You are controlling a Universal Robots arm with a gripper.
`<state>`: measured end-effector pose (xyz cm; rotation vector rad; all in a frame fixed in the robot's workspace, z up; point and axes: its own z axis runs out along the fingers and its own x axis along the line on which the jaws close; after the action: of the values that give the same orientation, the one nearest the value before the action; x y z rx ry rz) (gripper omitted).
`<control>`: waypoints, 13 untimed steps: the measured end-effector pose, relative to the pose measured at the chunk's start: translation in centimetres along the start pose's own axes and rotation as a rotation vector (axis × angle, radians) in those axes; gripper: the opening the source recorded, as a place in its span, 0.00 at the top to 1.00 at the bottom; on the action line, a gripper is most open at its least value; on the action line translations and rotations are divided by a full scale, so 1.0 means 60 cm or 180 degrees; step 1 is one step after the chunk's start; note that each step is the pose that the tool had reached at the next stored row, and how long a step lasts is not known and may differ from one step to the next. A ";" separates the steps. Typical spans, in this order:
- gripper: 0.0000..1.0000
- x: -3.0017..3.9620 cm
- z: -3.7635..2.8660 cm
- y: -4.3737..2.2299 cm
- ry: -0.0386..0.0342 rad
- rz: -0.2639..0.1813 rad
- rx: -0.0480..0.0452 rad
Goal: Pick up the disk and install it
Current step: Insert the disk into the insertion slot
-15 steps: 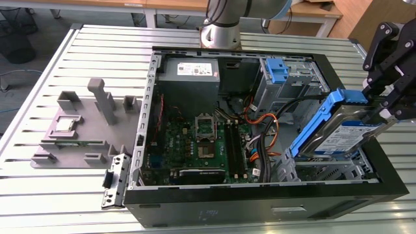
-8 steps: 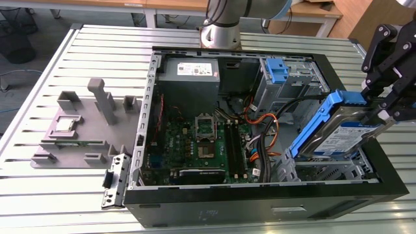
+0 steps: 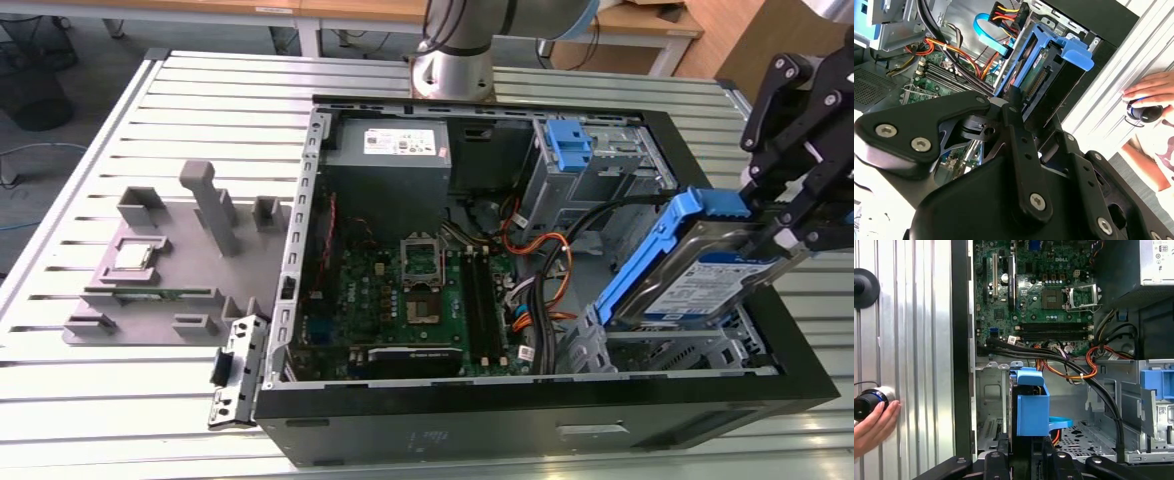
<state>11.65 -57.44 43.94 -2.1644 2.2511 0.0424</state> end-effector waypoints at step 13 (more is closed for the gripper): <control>0.65 0.001 0.009 0.000 0.0000 0.0000 0.0001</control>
<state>11.63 -57.46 43.40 -2.1642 2.2511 0.0421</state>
